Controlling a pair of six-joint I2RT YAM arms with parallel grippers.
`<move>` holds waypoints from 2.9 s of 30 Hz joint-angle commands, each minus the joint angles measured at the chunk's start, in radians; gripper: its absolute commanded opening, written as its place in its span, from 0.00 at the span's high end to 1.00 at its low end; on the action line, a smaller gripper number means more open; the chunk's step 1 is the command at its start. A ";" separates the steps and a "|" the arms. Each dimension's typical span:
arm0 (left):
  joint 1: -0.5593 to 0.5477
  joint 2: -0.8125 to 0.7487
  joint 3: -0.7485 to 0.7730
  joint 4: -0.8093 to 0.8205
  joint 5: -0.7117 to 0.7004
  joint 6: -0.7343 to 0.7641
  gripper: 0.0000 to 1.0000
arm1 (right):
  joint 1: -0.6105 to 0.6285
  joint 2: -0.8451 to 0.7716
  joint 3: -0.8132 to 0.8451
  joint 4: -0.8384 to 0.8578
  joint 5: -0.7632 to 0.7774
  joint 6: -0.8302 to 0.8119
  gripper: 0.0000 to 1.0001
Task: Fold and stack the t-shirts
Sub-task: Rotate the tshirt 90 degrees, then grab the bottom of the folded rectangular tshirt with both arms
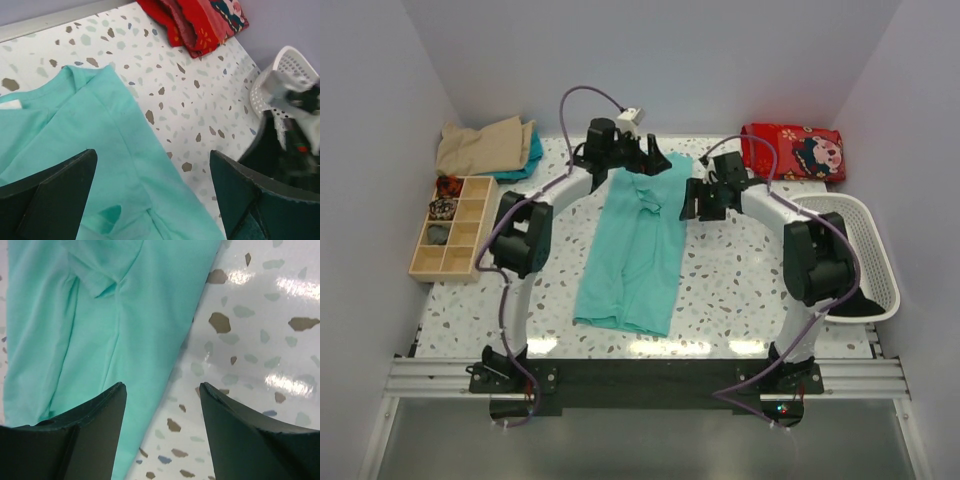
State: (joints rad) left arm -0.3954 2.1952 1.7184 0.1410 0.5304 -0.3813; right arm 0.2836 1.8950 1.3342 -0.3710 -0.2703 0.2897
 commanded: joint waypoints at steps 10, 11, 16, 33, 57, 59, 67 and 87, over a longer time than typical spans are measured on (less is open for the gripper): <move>0.035 0.360 0.331 -0.176 0.137 0.010 0.00 | 0.077 -0.339 -0.161 0.004 0.008 0.022 0.35; 0.038 0.359 0.325 -0.178 0.117 0.018 0.00 | 0.087 -0.344 -0.161 0.000 0.005 0.019 0.35; 0.078 0.383 0.357 -0.207 -0.012 0.054 0.00 | 0.129 -0.332 -0.155 -0.058 -0.021 -0.007 0.35; 0.090 0.179 0.221 -0.055 0.117 0.056 0.00 | 0.192 -0.324 -0.236 0.000 -0.052 0.040 0.35; 0.067 0.028 -0.252 0.034 0.106 0.035 0.00 | 0.197 -0.301 -0.274 -0.002 -0.044 0.025 0.35; 0.066 -0.005 -0.290 0.066 0.094 0.025 0.00 | 0.197 -0.297 -0.279 0.001 -0.044 0.025 0.35; 0.050 -0.233 -0.397 0.083 -0.019 0.027 0.00 | 0.197 -0.373 -0.340 -0.017 -0.034 0.037 0.35; -0.195 -1.308 -1.426 -0.099 -0.408 -0.301 0.00 | 0.203 -0.787 -0.734 0.030 -0.069 0.170 0.35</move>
State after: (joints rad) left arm -0.5793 1.0351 0.3866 0.0475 0.1345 -0.5705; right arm 0.4774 1.1805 0.6437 -0.3996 -0.2905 0.4129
